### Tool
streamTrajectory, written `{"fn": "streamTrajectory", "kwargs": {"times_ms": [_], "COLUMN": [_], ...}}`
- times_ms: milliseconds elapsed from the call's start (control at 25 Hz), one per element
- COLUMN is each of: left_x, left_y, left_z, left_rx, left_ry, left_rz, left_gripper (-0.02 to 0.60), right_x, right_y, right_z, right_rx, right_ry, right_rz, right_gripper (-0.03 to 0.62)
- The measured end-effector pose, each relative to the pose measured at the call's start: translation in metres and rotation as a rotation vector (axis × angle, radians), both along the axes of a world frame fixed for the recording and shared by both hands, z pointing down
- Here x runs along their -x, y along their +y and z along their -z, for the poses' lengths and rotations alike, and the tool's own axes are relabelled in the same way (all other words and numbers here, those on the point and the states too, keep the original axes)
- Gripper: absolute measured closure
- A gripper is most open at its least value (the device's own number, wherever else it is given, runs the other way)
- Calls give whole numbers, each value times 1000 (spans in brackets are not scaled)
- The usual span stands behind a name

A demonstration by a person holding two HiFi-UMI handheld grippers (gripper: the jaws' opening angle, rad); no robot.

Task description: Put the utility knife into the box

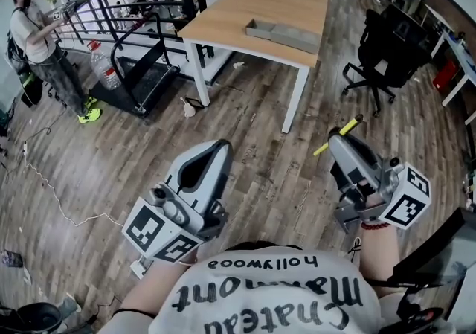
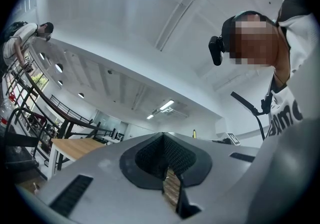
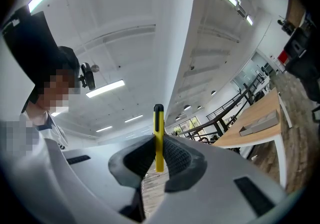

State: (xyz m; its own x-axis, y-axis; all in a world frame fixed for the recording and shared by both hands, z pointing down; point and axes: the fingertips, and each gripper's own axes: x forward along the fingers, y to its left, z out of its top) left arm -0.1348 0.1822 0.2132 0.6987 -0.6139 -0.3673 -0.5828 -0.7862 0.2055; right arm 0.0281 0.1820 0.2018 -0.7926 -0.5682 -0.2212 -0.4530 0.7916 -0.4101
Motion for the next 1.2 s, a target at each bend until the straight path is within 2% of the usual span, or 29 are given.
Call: {"fn": "streamTrajectory", "kwargs": {"times_ms": [360,600,880,1000,1200], "left_x": [2,-9,-15,-17,-31], "left_y": [-11,-28,-61,-82,-116], "left_z": [-19,-23,-34,-35,-32], "left_rx": [24,29,42,50,56], "left_ry": [-5,-3,-45,-38,-45], "left_rz": [6,-18,44,78,79], "left_gripper": [580,580,580,580,580], "right_x": [-7,-19,-20,-25,-41], "right_y": [-2,-26,-65,-83,-112], "right_z": [-14,-21,-29,-31,-26], "right_rx": [11,27,30,34,37], "right_ry": [41,34,36,53,59], "right_rz": [-31,-29,19,28,24], "right_gripper": [560,560,560,560,560]}}
